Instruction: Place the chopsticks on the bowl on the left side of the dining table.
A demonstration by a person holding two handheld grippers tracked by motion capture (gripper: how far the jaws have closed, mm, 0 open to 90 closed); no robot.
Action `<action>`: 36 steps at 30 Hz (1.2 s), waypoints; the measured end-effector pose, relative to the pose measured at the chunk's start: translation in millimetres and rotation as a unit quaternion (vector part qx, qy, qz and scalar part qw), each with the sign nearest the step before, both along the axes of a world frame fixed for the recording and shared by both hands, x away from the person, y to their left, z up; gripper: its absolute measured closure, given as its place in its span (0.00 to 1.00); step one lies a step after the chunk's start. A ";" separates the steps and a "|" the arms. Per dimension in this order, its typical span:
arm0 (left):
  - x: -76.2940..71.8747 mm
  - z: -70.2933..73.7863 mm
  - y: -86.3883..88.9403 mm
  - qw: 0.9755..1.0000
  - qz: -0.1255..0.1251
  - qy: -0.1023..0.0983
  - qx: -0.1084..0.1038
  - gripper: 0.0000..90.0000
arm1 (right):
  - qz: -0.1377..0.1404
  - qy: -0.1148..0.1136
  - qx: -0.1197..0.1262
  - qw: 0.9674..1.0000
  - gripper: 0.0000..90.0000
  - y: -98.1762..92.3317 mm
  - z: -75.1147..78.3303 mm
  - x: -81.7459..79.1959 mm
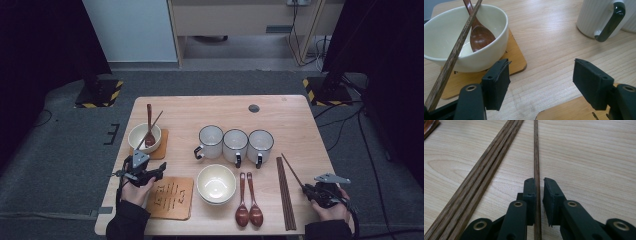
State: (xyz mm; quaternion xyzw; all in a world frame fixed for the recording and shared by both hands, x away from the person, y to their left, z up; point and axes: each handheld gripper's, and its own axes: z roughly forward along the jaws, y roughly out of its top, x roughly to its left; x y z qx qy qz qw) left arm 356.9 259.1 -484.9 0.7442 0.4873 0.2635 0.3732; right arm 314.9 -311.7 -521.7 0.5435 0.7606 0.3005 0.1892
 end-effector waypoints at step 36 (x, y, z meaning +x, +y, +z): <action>-1.3 9.0 -2.3 1.000 -0.005 -0.016 -0.015 0.32 | -0.018 -0.053 0.041 0.998 0.94 -1.8 25.8 5.9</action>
